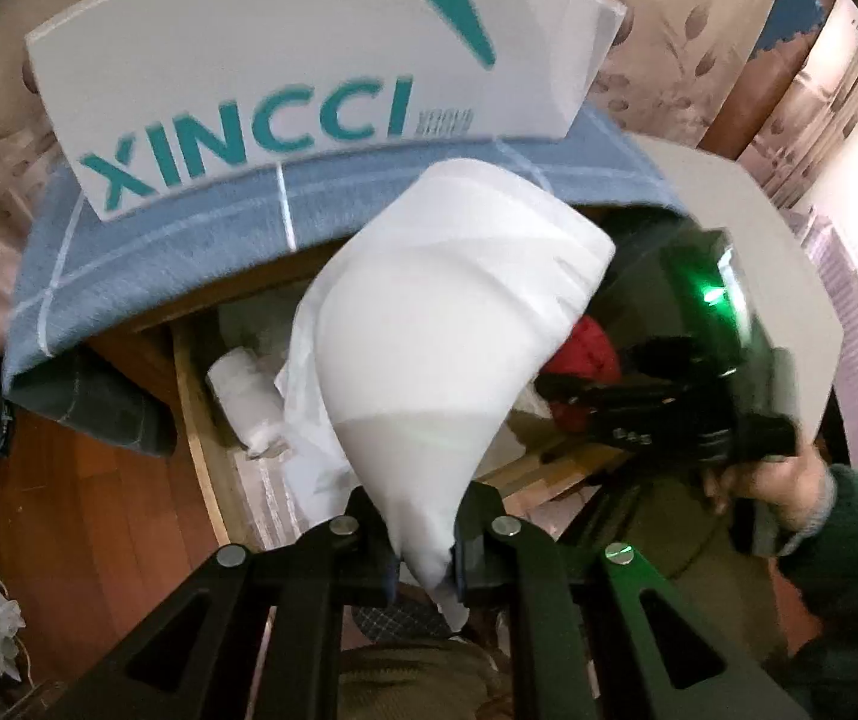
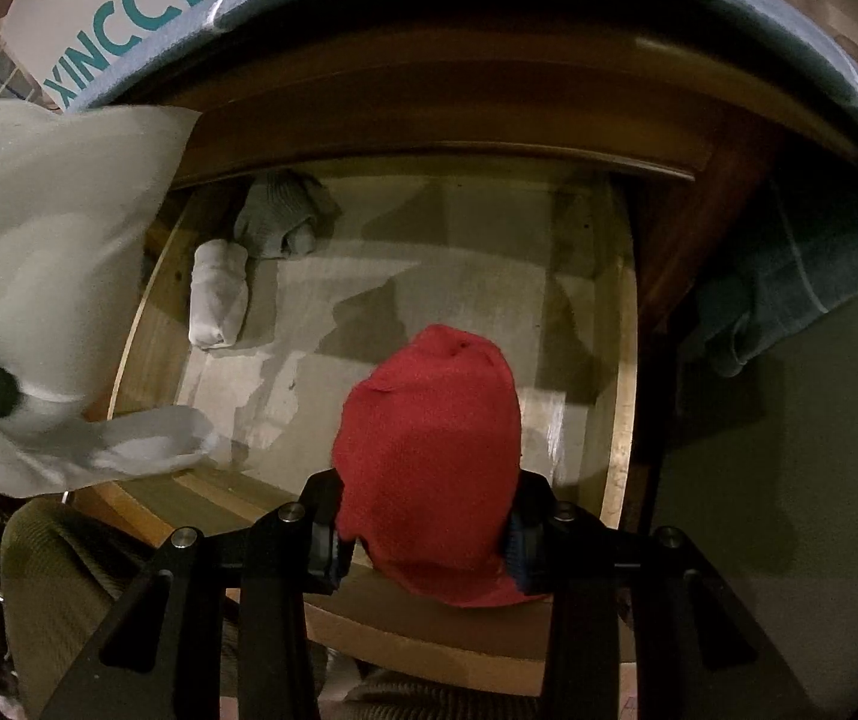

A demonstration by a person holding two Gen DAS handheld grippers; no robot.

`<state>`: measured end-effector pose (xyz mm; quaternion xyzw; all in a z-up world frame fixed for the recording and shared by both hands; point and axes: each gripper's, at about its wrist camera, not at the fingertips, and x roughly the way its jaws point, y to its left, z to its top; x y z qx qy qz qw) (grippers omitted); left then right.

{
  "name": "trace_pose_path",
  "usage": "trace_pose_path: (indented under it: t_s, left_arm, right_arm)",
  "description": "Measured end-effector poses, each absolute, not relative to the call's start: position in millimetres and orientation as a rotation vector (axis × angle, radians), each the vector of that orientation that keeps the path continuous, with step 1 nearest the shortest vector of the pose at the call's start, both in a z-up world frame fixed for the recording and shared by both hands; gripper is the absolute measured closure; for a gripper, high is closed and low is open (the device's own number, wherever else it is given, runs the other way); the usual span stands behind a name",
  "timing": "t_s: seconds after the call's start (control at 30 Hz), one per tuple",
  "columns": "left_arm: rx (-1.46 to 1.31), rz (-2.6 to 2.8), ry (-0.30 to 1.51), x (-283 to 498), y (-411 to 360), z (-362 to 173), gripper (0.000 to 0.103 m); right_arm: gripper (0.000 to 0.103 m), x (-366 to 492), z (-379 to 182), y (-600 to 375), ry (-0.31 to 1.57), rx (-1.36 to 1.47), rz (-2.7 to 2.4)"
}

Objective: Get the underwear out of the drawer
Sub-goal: 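Carry the white underwear with the left gripper over the white box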

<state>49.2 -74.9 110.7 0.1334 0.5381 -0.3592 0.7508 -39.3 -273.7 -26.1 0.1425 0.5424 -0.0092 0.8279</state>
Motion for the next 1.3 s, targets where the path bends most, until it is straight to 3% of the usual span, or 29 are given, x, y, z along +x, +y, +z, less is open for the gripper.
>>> trace_pose_path:
  t_s: [0.53,0.93,1.3]
  left_arm:
    - [0.228,-0.853,1.033,27.8,-63.4,224.7,0.091]
    - [0.243,-0.762,0.765,59.4,-61.6,349.0,0.091]
    - [0.202,-0.604,0.7,144.2,-82.8,370.8,0.091]
  right_arm:
    - [0.067,-40.0,-25.4,-276.5,1.152,0.308,-0.015]
    - [0.067,-41.4,-23.3,-274.9,1.15,0.307,-0.014]
    - [0.067,-42.1,-23.7,-275.7,1.146,0.315,-0.011]
